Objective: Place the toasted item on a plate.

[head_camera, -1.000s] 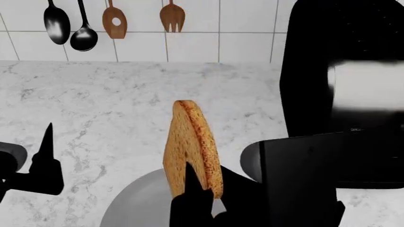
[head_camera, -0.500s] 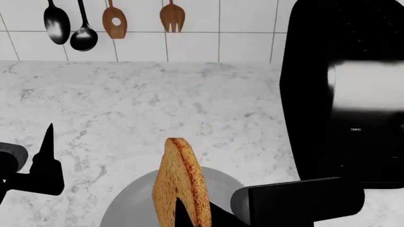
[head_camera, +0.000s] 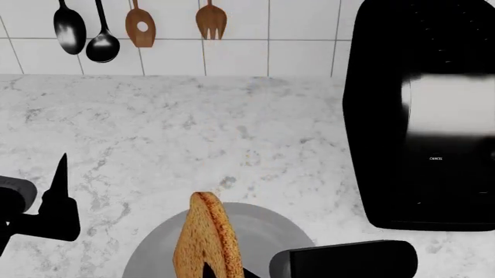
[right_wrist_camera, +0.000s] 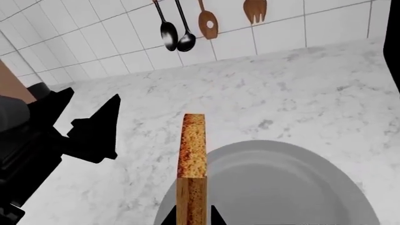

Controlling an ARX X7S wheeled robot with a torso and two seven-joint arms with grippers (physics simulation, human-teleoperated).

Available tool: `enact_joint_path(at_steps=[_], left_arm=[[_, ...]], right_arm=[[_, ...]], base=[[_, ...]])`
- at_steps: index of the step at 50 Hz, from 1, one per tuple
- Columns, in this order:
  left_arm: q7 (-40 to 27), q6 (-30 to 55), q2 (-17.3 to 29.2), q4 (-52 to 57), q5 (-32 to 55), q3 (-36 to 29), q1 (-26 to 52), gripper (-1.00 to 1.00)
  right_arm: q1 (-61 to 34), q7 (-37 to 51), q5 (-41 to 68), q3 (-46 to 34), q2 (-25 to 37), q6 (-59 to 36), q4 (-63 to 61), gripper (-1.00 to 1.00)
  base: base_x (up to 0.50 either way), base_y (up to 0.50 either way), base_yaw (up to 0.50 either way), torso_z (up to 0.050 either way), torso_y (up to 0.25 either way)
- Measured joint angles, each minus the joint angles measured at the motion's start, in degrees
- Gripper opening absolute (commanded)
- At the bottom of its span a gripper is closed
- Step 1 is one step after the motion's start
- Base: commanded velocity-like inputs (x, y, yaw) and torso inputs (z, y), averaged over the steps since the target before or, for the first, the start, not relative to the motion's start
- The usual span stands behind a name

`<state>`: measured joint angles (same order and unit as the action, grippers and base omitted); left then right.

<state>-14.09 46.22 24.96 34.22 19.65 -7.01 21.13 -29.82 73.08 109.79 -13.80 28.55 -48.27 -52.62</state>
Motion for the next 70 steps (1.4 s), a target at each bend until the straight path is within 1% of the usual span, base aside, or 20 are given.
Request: enact_joint_path(at_steps=[36, 48, 65, 66, 70], left_arm=[[-0.2, -0.2, 0.5, -0.4, 0.0, -0.9, 0.3, 1.00], [-0.2, -0.4, 0.7, -0.6, 0.0, -1.3, 0.2, 1.00], [-0.4, 0.0, 1.0, -0.4, 0.2, -1.5, 0.5, 1.00], [-0.4, 0.0, 1.0, -0.4, 0.2, -1.5, 0.5, 1.00], [-0.5, 0.0, 1.1, -0.5, 0.2, -1.6, 0.6, 1.00]], right_arm=[[10.6, -10.8, -9.6, 6.7, -1.2, 2.9, 1.0, -1.00], [13.7, -13.6, -12.0, 7.3, -1.5, 3.2, 1.6, -1.00], [14.9, -16.0, -14.2, 7.2, -1.8, 3.2, 2.9, -1.00], [14.9, -16.1, -14.3, 7.2, -1.8, 3.2, 3.0, 1.00], [15.2, -16.7, -15.0, 7.2, -1.9, 3.1, 3.1, 1.00]], base=[[0.00, 0.00, 0.00, 0.000, 0.000], [0.00, 0.00, 0.00, 0.000, 0.000], [0.00, 0.00, 0.00, 0.000, 0.000], [0.00, 0.00, 0.00, 0.000, 0.000], [0.00, 0.00, 0.00, 0.000, 0.000]])
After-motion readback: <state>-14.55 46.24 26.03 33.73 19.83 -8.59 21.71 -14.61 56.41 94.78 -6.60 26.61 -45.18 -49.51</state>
